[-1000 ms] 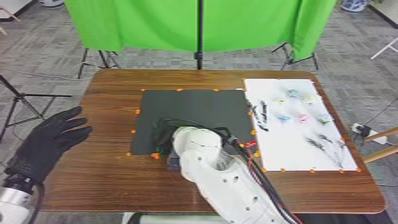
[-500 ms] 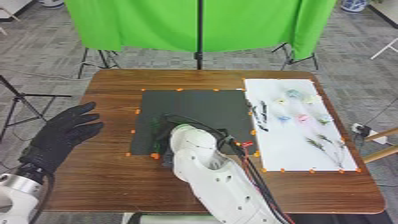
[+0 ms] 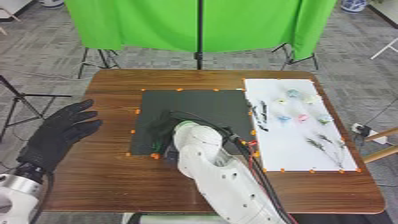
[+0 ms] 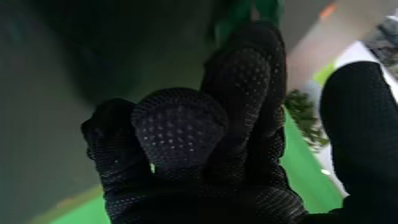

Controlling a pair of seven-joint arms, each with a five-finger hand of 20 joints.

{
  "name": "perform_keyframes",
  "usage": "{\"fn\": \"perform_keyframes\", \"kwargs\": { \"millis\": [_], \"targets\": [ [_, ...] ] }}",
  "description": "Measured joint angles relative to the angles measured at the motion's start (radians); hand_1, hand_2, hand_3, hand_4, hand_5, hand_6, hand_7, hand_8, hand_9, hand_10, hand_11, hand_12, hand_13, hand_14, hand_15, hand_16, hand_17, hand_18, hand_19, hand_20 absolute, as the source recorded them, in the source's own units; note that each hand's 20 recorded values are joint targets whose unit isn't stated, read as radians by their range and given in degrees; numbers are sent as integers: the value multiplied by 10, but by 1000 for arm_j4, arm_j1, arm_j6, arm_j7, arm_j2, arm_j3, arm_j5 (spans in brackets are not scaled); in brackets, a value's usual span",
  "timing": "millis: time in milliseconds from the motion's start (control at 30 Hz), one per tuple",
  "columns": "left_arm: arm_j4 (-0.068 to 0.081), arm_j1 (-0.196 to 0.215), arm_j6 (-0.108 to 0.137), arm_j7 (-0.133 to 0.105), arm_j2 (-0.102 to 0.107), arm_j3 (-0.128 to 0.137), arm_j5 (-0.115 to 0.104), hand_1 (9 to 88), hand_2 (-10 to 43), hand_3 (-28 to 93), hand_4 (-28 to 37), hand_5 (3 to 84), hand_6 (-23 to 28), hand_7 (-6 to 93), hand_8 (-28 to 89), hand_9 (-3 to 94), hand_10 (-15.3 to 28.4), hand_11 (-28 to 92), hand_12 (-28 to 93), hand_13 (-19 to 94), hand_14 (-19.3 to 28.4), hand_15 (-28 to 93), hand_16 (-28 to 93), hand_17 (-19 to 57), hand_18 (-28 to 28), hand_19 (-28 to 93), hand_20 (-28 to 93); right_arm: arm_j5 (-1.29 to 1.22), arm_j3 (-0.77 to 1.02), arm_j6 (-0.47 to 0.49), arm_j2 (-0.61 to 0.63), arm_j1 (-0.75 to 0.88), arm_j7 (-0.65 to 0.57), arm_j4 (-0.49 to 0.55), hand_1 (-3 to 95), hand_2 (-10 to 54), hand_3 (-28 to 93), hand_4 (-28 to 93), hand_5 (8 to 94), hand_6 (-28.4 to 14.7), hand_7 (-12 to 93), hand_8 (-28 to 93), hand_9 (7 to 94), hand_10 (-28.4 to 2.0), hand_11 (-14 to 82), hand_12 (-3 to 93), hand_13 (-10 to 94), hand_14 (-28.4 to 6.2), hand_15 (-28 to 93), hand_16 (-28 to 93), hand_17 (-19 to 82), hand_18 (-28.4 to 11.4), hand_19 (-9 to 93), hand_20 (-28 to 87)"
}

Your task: Arrange flowers

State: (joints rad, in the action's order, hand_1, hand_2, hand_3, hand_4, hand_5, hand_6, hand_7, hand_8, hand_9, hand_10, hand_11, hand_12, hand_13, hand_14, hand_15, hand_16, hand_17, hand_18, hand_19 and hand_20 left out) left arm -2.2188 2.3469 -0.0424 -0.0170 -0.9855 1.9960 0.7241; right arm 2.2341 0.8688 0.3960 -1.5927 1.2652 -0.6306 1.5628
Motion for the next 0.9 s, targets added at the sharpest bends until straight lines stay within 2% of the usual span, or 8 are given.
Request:
{"fn": "perform_keyframes", "kwargs": {
  "millis": [67,133,233,333,500,567,733,900],
  "targets": [
    [-19,43,14,-66,-21,13,2,279,-33,707,-216,330,17,290,-138,286,124,315,146,256,148,437,-7,-47,227,500,90,27,30,20,27,-3,67,41,167,-7,751,-256,819,-29,338,-162,914,-100,405,331,872,-68,636,297,488,-217,932,441],
    [-30,80,21,-96,-43,24,2,278,-33,708,-215,330,17,289,-138,286,124,315,146,256,148,437,-7,-47,227,500,90,25,76,34,66,-9,98,102,167,-15,746,-259,801,-32,324,-157,889,-107,416,335,844,-71,650,295,456,-219,932,429],
    [-33,109,26,-89,-64,32,3,278,-33,707,-216,330,17,290,-138,286,124,314,145,256,148,438,-7,-47,227,500,90,-52,158,35,153,-29,88,200,167,-29,740,-273,754,-42,329,-156,837,-122,448,342,783,-85,681,287,403,-219,930,395],
    [-32,114,27,-79,-72,34,4,278,-33,708,-216,330,17,290,-138,286,124,315,146,256,148,438,-7,-47,226,500,90,-169,253,61,277,-45,78,285,169,-56,701,-282,674,-57,374,-153,745,-146,487,344,693,-113,724,266,357,-214,921,358],
    [-32,115,27,-77,-75,44,9,278,-33,708,-215,330,18,289,-138,286,124,316,146,256,147,437,-7,-48,226,500,90,-262,476,246,511,21,50,412,166,-82,676,-283,645,-60,412,-154,700,-153,501,350,660,-120,731,256,346,-215,918,350],
    [-33,115,27,-77,-77,48,11,278,-33,708,-215,330,18,289,-138,286,124,316,146,256,148,437,-7,-48,227,500,90,-258,564,275,606,94,32,453,176,-85,663,-283,628,-59,424,-163,678,-152,512,353,644,-122,731,252,343,-215,920,351],
    [-33,117,27,-79,-81,53,15,277,-34,709,-216,330,18,288,-138,286,124,316,146,257,147,438,-7,-48,227,500,90,-126,747,283,806,331,33,481,179,-89,658,-283,624,-60,387,-175,660,-154,515,344,630,-122,724,241,331,-210,913,354],
    [-33,117,25,-78,-82,53,20,278,-34,709,-216,329,18,289,-137,286,124,316,146,256,148,438,-7,-47,226,500,89,-110,880,324,868,488,9,457,170,-95,652,-283,610,-56,389,-171,653,-151,515,339,623,-119,714,232,323,-210,905,363]
  ]
}}
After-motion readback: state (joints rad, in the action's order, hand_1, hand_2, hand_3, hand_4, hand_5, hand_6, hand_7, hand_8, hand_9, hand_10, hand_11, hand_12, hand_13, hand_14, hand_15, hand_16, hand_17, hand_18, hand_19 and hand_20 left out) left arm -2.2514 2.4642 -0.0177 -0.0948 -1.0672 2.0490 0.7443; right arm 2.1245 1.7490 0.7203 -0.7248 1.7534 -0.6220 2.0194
